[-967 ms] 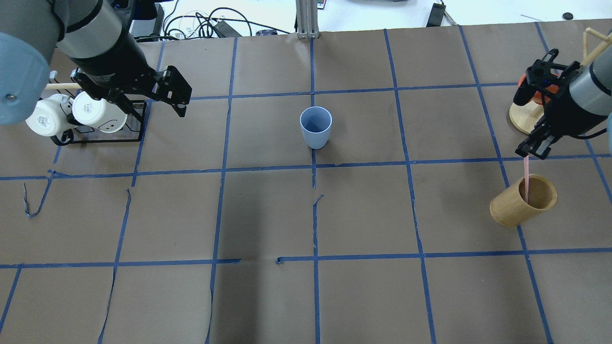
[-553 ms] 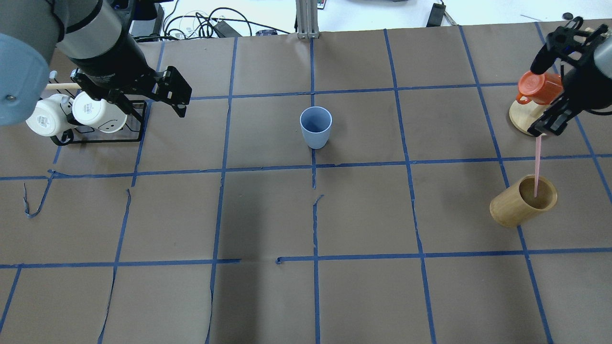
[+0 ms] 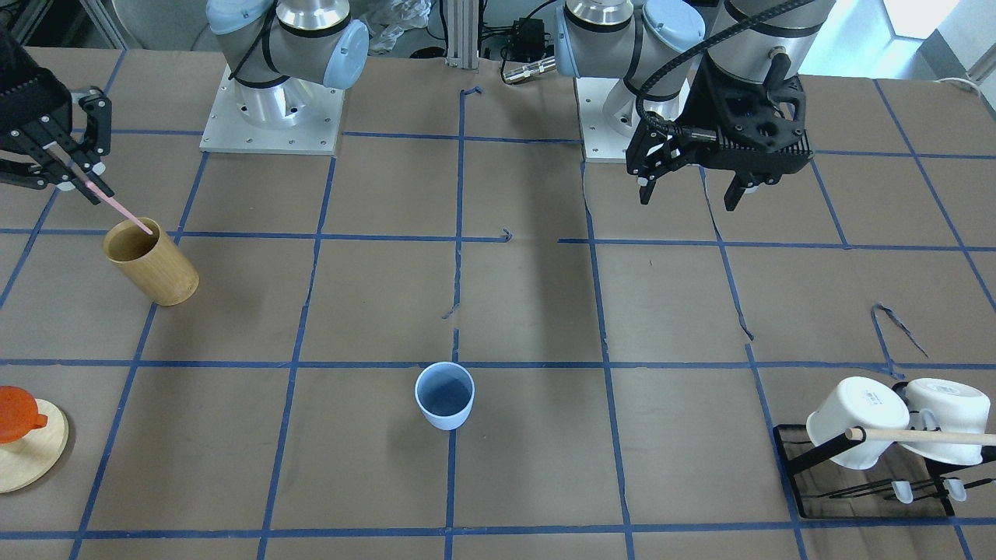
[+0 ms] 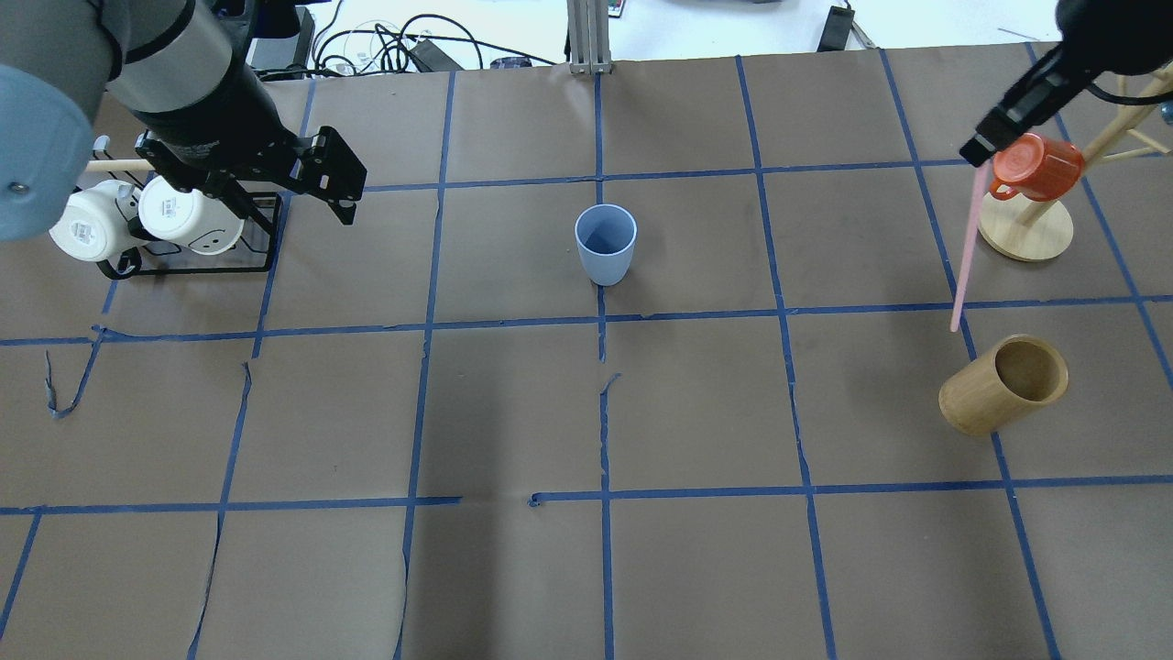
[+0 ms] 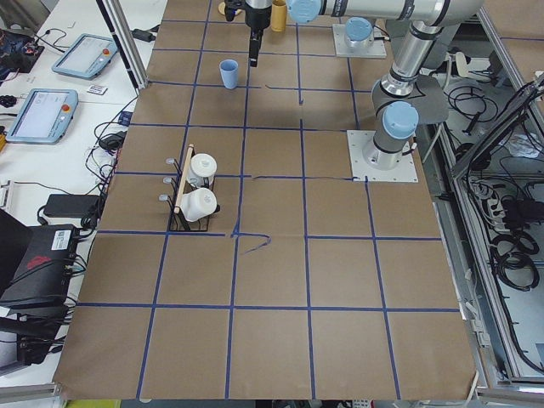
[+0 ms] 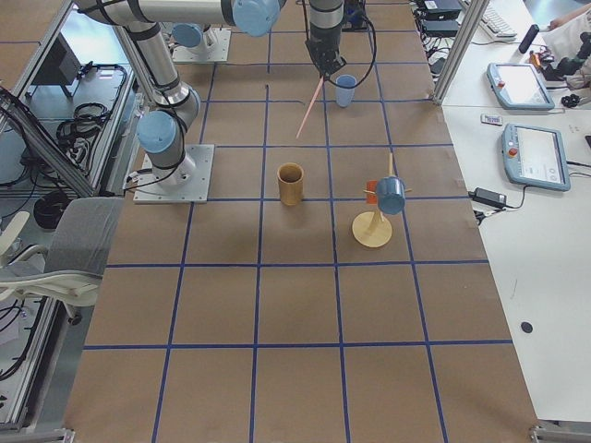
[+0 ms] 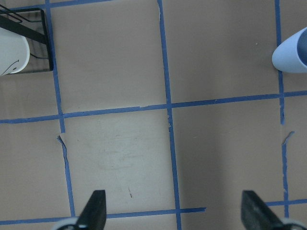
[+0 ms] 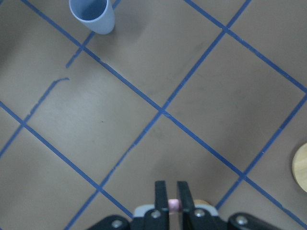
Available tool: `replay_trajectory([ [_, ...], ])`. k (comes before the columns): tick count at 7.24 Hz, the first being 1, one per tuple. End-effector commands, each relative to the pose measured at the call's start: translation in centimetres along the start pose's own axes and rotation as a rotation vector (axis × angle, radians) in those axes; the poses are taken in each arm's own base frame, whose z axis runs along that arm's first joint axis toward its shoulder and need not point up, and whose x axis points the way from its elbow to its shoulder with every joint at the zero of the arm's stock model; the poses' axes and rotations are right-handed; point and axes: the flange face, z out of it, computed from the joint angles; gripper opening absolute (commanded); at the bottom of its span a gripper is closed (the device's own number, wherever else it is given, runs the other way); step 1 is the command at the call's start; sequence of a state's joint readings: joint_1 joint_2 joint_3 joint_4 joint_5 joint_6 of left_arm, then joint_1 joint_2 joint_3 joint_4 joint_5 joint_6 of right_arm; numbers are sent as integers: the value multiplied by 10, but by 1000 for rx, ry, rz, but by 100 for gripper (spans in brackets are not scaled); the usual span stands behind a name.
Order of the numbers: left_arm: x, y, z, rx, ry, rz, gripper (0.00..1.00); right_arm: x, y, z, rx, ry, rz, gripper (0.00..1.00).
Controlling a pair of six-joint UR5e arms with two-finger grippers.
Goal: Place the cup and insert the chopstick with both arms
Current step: 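Carry the pink chopstick with the right gripper above the light blue cup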
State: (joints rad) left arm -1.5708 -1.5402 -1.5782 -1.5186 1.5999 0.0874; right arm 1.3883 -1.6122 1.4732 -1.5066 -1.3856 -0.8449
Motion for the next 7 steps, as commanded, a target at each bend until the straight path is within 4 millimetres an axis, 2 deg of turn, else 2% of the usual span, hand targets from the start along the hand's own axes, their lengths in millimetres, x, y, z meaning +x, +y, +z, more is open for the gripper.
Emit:
replay_trajectory([
  [1,0,0,0,0,1,0,100,-69,-82,26,107,20,17,11],
  [2,0,0,1,-2,0,0,100,-91,-123,55,170,31,31,12],
  [3,0,0,1,-2,2,0,100,-89,-150,81,212,42,59,12],
  [4,0,0,2,-3,2,0,100,-89,-162,85,259,52,48,12],
  [5,0,1,1,-2,2,0,100,-97,-173,83,326,-13,37,12],
  [6,0,1,1,-2,2,0,100,-93,-192,93,383,-24,42,13],
  [7,0,1,1,-2,2,0,100,-104,-208,105,391,-30,30,13],
])
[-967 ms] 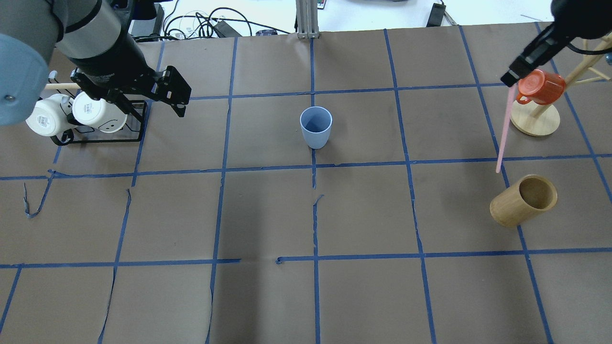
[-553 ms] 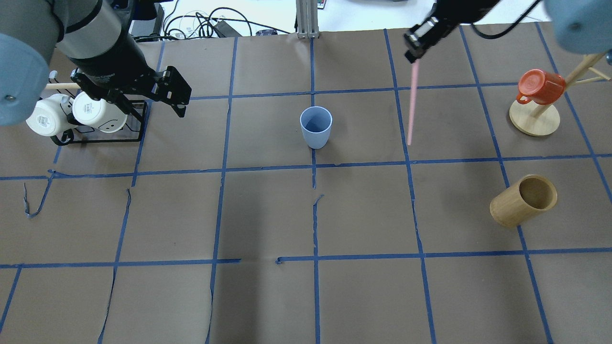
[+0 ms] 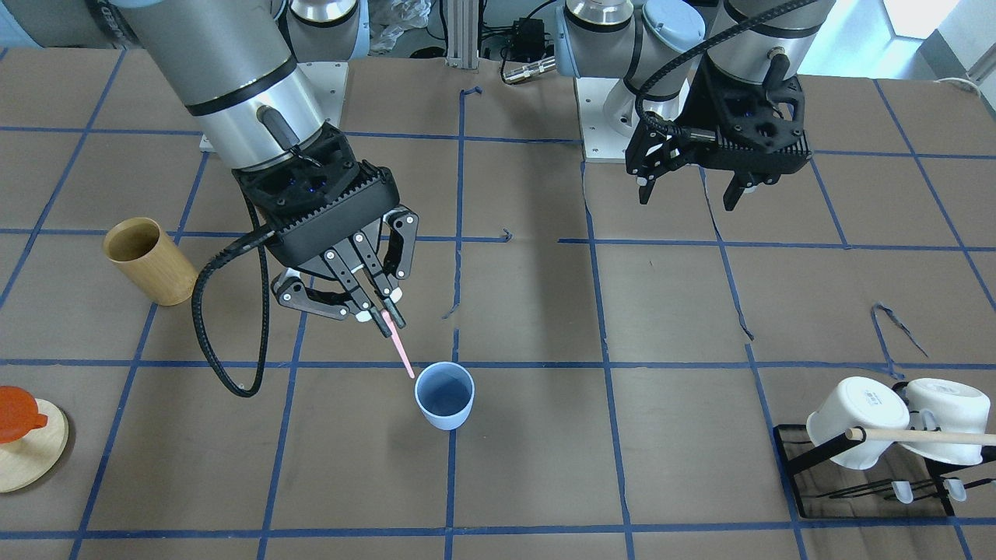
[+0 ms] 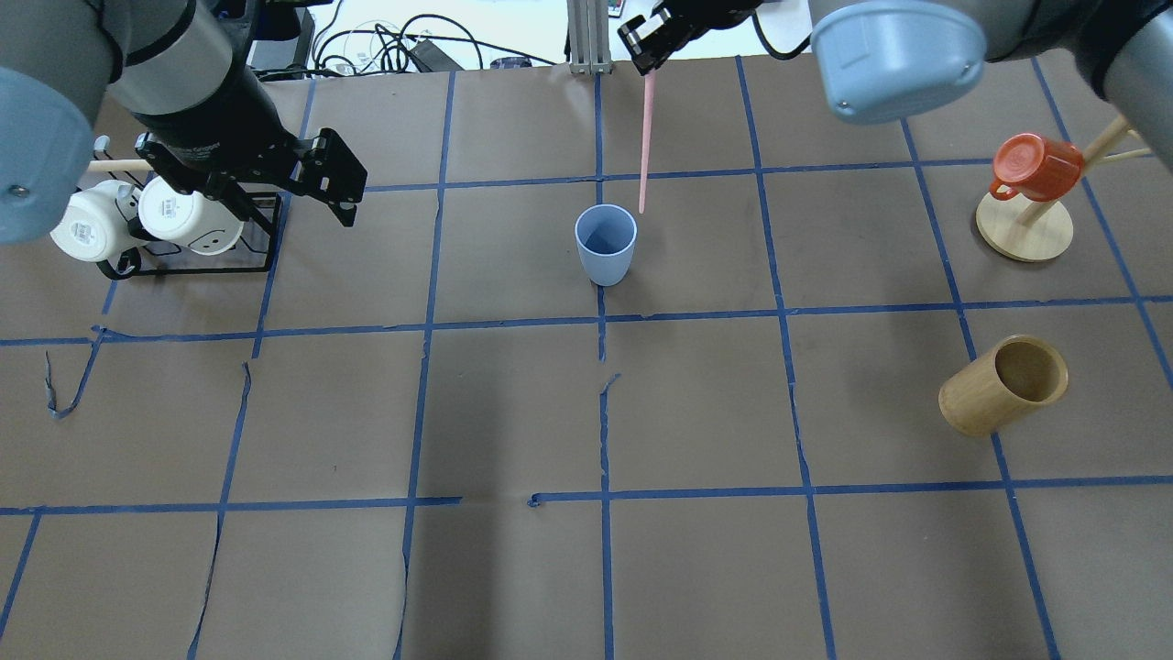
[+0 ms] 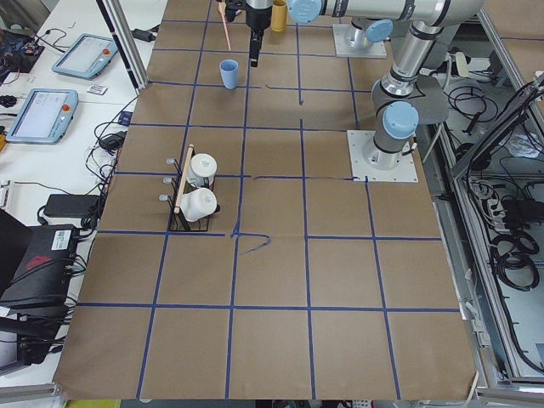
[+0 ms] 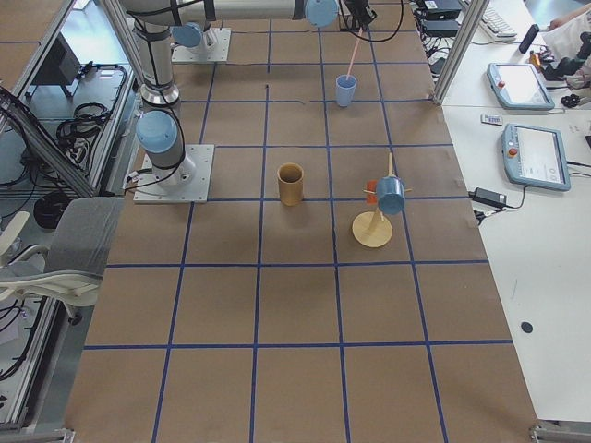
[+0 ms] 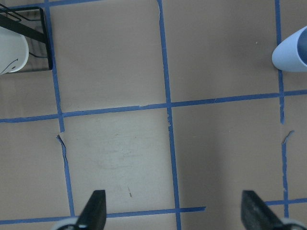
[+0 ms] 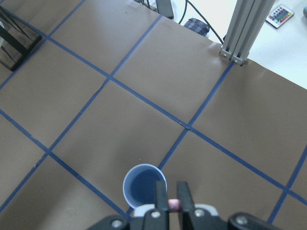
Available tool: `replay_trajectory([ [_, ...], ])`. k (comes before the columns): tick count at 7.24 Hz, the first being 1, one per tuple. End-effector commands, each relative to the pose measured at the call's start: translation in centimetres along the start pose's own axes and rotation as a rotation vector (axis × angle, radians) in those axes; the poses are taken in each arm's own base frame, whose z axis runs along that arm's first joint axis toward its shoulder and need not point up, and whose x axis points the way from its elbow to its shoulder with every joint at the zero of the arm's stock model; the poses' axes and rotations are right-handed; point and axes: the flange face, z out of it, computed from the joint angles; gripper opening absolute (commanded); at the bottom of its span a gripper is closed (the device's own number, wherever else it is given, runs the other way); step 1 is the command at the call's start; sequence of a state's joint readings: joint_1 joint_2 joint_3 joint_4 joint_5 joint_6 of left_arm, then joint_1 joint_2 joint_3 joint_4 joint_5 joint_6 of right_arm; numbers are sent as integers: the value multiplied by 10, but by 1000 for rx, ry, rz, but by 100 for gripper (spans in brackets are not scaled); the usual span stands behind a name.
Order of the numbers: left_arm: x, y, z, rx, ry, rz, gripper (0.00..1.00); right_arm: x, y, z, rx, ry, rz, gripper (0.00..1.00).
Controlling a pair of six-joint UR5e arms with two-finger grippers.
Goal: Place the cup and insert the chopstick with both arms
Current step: 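Carry the pink chopstick with the right gripper above the light blue cup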
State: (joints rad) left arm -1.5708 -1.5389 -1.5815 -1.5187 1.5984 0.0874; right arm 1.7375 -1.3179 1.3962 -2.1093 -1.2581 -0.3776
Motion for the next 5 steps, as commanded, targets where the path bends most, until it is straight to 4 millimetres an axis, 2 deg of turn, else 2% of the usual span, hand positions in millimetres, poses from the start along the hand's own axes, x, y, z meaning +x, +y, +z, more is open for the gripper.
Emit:
replay_trajectory([
  [1,0,0,0,0,-2,0,100,-22,-14,29,19,-25,-9,13],
  [3,0,0,0,0,0,0,100,-20,-10,44,-2,-32,-2,13],
  [5,0,0,0,2,0,0,100,-20,8,61,-2,-18,-2,12],
])
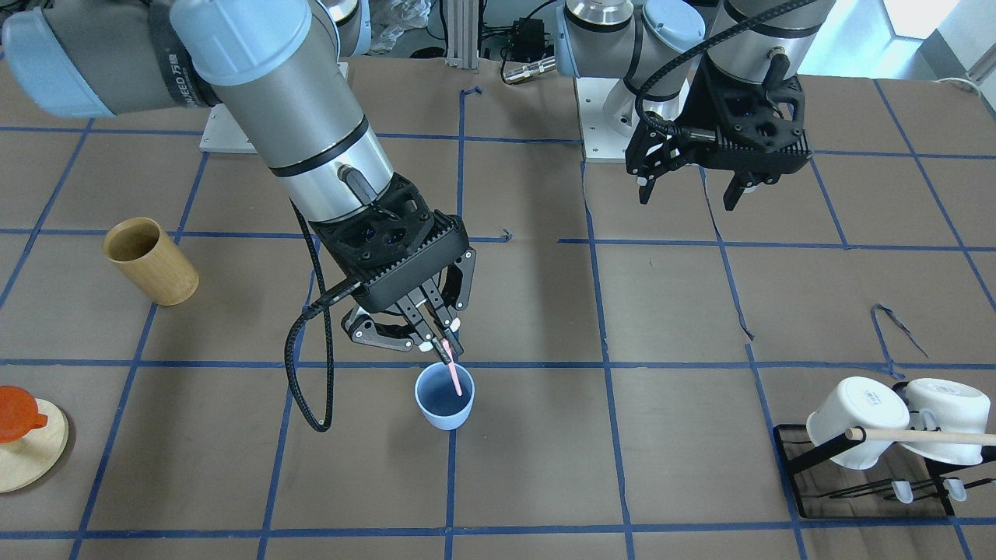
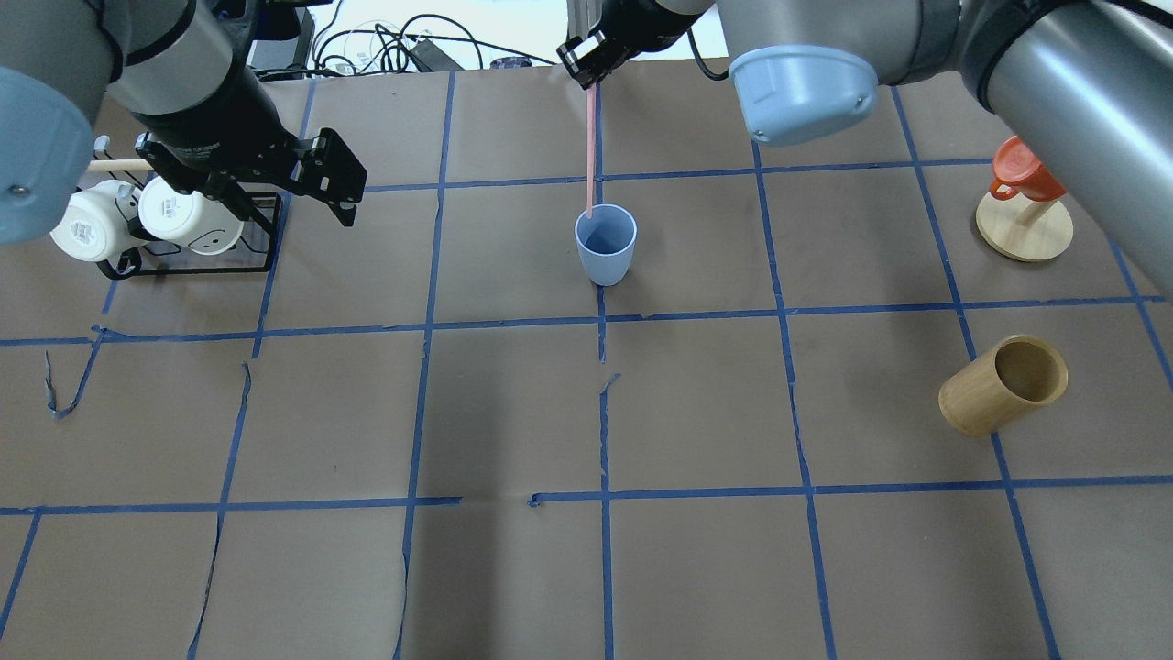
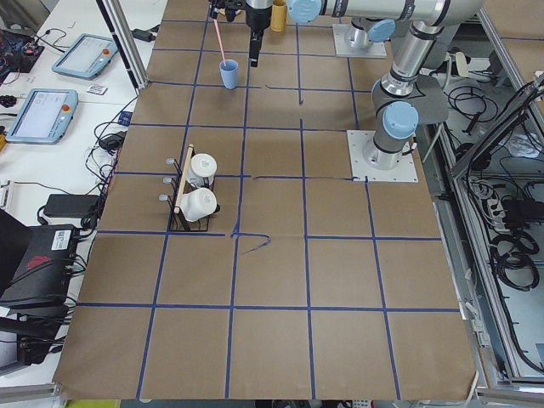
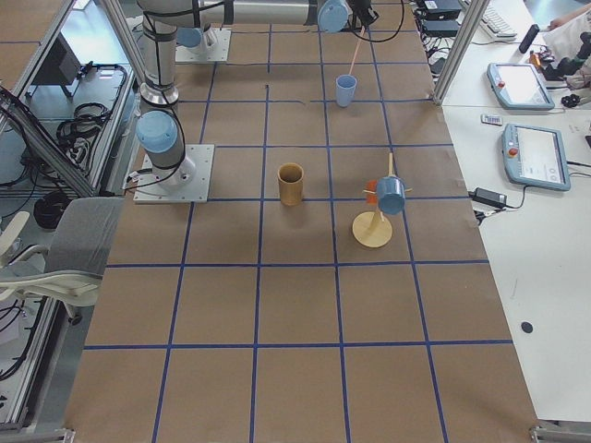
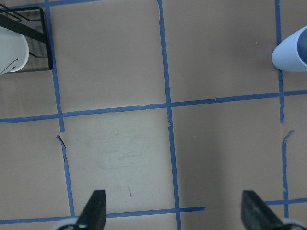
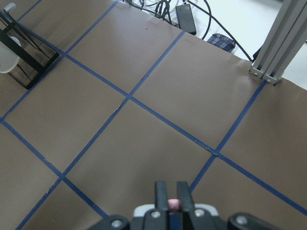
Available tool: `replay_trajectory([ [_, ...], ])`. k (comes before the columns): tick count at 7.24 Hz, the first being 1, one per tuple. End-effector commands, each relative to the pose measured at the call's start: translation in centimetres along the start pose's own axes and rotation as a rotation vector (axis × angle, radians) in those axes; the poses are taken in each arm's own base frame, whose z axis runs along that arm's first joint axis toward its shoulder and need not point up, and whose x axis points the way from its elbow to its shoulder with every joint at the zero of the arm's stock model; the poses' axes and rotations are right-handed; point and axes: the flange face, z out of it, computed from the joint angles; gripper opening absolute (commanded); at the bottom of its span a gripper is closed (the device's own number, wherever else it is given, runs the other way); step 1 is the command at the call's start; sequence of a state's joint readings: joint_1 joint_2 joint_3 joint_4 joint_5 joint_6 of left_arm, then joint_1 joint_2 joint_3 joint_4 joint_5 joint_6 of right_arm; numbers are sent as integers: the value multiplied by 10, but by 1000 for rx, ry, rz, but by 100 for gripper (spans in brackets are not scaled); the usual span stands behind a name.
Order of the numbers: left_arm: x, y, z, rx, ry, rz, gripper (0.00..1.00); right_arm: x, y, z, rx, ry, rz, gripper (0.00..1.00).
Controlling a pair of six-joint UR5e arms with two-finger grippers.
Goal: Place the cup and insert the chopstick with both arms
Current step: 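Lower the pink chopstick into the light blue cup with the right gripper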
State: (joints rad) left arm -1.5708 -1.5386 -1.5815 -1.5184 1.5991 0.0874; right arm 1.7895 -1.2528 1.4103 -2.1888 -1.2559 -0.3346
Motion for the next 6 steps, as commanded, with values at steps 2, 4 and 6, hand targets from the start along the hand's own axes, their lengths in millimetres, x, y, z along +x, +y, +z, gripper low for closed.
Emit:
replay_trajectory([
  [2,0,0,0,0,-1,0,100,1,23,25,-3,11,-4,12],
  [4,0,0,0,0,-1,0,100,3,29,32,-22,22,5,16],
  [6,0,0,1,-2,-1,0,100,4,40,42,-45,20,17,24],
])
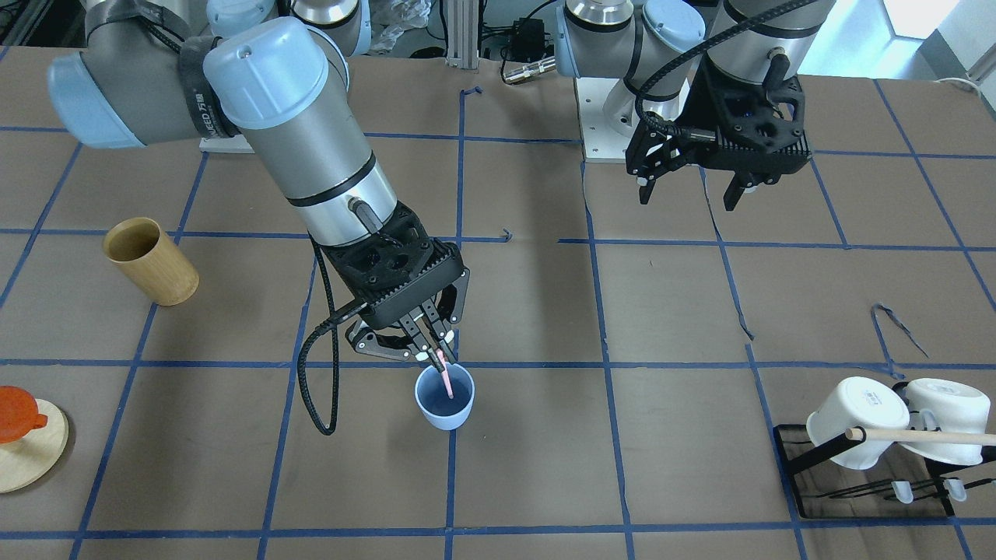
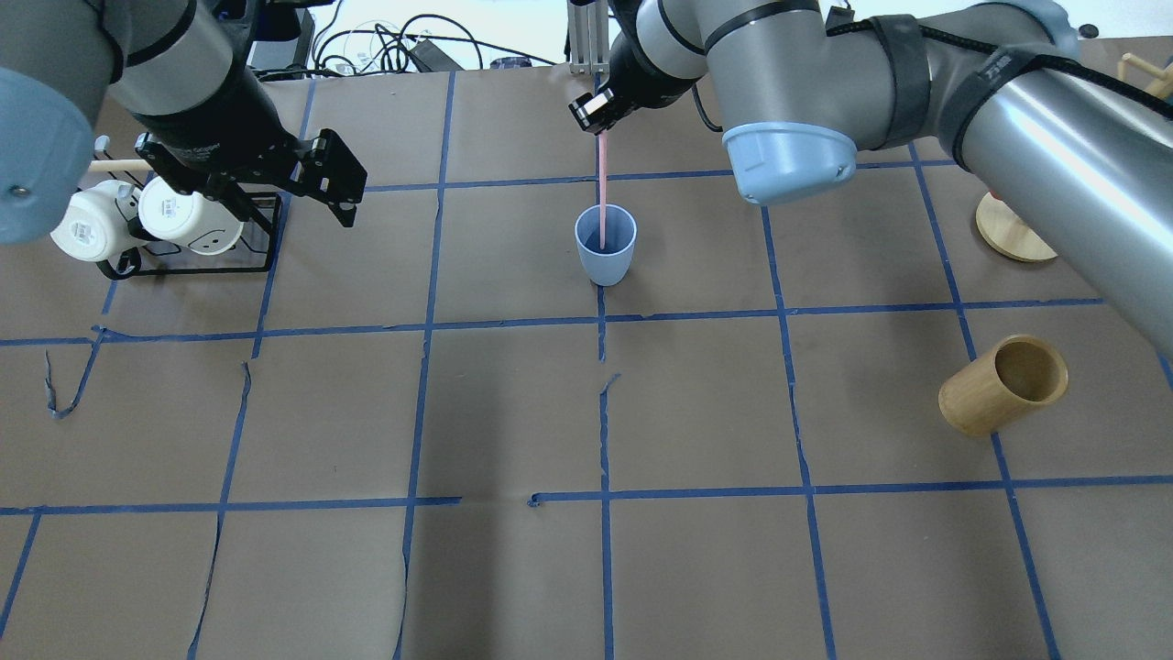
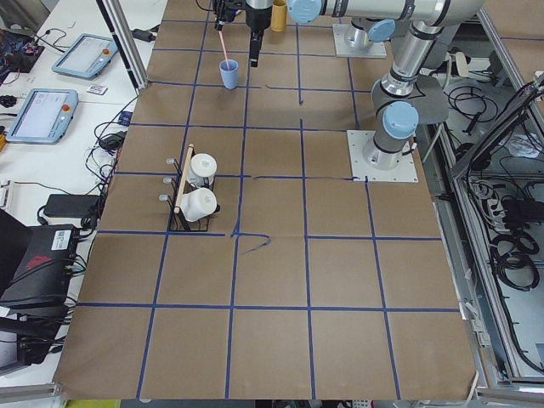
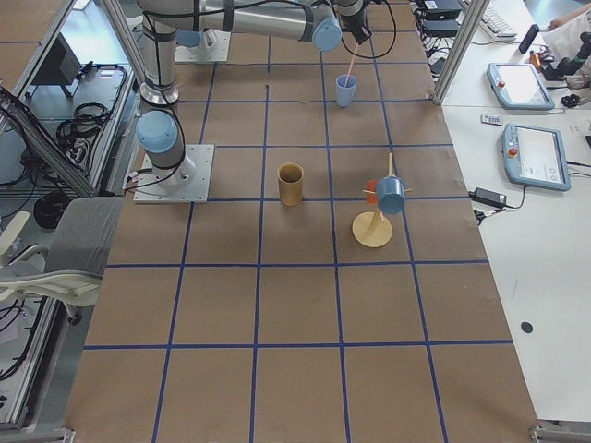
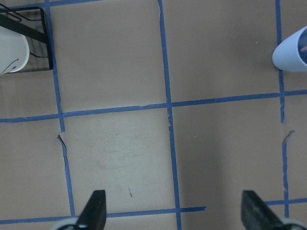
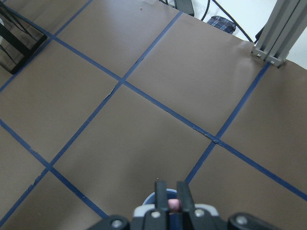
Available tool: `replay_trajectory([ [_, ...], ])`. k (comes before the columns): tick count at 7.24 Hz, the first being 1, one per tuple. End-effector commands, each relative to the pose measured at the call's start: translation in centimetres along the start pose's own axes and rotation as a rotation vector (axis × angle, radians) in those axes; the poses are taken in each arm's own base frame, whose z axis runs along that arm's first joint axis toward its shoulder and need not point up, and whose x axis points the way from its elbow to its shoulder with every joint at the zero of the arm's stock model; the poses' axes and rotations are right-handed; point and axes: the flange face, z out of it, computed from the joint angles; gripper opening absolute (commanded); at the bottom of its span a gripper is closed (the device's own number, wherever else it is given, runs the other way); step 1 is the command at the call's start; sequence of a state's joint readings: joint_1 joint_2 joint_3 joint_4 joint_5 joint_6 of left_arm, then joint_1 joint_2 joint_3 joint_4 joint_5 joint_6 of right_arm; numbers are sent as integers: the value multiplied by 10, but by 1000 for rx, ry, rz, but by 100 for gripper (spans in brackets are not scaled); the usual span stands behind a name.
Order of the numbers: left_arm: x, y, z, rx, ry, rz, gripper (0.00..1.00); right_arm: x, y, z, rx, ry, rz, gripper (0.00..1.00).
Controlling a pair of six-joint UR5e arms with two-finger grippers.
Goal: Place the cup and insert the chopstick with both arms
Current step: 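Lower the pink chopstick into the light blue cup with the right gripper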
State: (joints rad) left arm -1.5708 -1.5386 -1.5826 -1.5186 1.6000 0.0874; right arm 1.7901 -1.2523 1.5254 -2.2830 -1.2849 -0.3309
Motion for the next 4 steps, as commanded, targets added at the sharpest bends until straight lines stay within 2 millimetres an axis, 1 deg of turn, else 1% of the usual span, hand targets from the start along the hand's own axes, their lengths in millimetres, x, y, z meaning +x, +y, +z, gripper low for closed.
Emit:
replay_trajectory([
  [1,0,0,0,-1,0,0,100,1,12,15,-28,-2,12,30],
  [2,0,0,0,-1,0,0,100,1,16,19,-37,-7,21,44],
  [3,0,0,0,-1,-1,0,100,1,14,17,-32,-5,57,64],
  [4,0,0,0,-1,-1,0,100,0,10,10,-19,2,119,77],
])
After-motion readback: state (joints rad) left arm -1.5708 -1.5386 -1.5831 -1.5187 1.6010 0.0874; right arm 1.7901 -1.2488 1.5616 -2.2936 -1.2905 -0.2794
